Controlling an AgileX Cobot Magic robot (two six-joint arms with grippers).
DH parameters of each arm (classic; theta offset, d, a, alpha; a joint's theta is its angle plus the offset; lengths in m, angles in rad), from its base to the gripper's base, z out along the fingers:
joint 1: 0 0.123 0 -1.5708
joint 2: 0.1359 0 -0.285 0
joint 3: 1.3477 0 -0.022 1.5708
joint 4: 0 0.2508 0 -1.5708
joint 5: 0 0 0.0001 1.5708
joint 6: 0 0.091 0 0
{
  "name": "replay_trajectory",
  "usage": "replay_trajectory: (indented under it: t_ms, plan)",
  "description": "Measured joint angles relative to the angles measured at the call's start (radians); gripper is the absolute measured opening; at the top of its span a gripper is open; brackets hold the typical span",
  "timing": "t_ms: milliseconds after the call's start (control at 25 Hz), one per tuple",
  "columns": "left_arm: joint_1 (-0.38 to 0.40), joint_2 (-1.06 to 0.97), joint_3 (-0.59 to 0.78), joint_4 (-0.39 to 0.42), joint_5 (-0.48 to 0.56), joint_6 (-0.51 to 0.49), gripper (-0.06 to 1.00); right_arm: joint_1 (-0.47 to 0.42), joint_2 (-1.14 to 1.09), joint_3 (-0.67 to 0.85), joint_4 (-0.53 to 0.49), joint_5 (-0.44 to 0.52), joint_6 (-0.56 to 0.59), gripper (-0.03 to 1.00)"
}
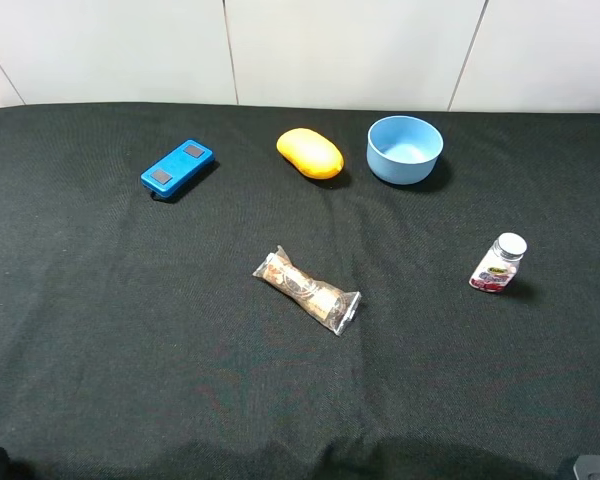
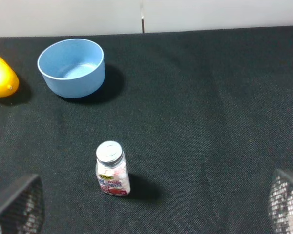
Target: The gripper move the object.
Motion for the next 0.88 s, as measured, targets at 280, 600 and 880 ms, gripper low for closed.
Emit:
replay_trajectory:
  t_ms: [280,600,880]
  plan:
    - [0.000,0.000,0.000,0.000,0.000,0.001,0.97,0.000,0.000,0.000,0.000,0.000,0.000,0.69]
    - [0.000,0.000,0.000,0.000,0.000,0.001,0.97,0.000,0.000,0.000,0.000,0.000,0.000,0.69]
    - [0.000,0.000,0.000,0.000,0.000,0.001,0.97,0.000,0.000,0.000,0.000,0.000,0.000,0.69]
